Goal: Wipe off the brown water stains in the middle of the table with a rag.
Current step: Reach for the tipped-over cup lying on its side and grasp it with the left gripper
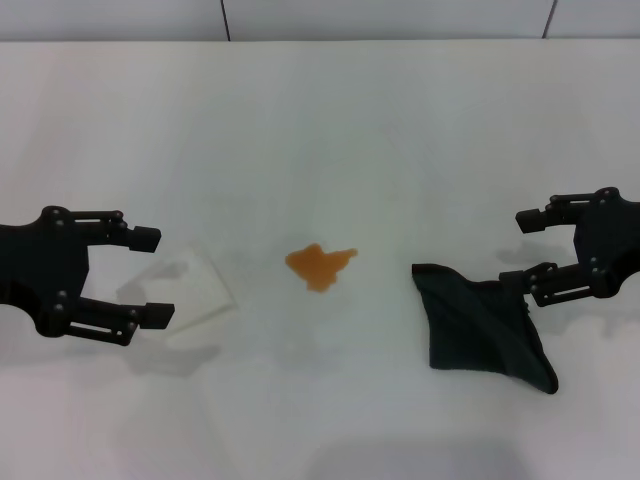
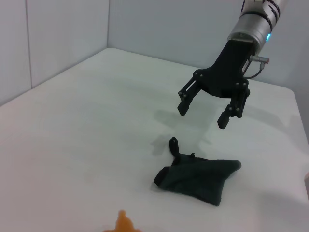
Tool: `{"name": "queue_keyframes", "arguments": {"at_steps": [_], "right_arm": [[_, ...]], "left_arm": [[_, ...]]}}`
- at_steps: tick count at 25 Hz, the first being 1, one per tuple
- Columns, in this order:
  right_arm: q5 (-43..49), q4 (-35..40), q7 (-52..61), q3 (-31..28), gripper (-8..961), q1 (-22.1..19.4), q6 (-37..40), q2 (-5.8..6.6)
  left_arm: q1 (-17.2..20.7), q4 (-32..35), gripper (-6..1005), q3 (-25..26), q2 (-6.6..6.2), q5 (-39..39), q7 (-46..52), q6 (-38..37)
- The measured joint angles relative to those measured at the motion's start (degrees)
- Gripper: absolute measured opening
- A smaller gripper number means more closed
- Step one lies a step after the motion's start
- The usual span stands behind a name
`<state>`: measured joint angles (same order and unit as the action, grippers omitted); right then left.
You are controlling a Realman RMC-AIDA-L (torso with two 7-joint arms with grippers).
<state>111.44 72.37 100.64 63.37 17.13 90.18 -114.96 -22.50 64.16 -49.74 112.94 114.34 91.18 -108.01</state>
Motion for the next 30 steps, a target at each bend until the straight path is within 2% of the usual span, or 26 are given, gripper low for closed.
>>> {"name": "queue_keyframes", "arguments": {"at_steps": [8, 12, 20, 27, 30], "right_arm": [[-0.14, -0.03, 0.06, 0.0, 837, 0.0, -0.11, 0.0], [-0.43, -0.06, 0.27, 0.0, 837, 0.0, -0.18, -0.02], [-0.64, -0.12, 1.75, 0.11, 837, -0.02, -0.31, -0.09], [-1.39, -0.12, 1.84, 0.26, 836, 0.01, -0.46, -0.12], [-1.72, -0.15, 1.84, 0.34, 836, 0.01, -0.69, -0.19]], "left_arm": [[0.0, 0.0, 882, -0.01, -0.26, 0.37, 0.13, 1.05], [-0.78, -0.94, 882, 0.24, -1.35, 1.62, 0.54, 2.86], [-6.34, -7.29, 881, 3.14, -4.6, 7.89, 0.85, 3.21], [-10.12, -8.34, 881, 3.23, -5.36, 13.44, 1.49, 3.39], [-11.83, -9.45, 880, 3.6, -6.05, 15.35, 2.03, 3.4]]}}
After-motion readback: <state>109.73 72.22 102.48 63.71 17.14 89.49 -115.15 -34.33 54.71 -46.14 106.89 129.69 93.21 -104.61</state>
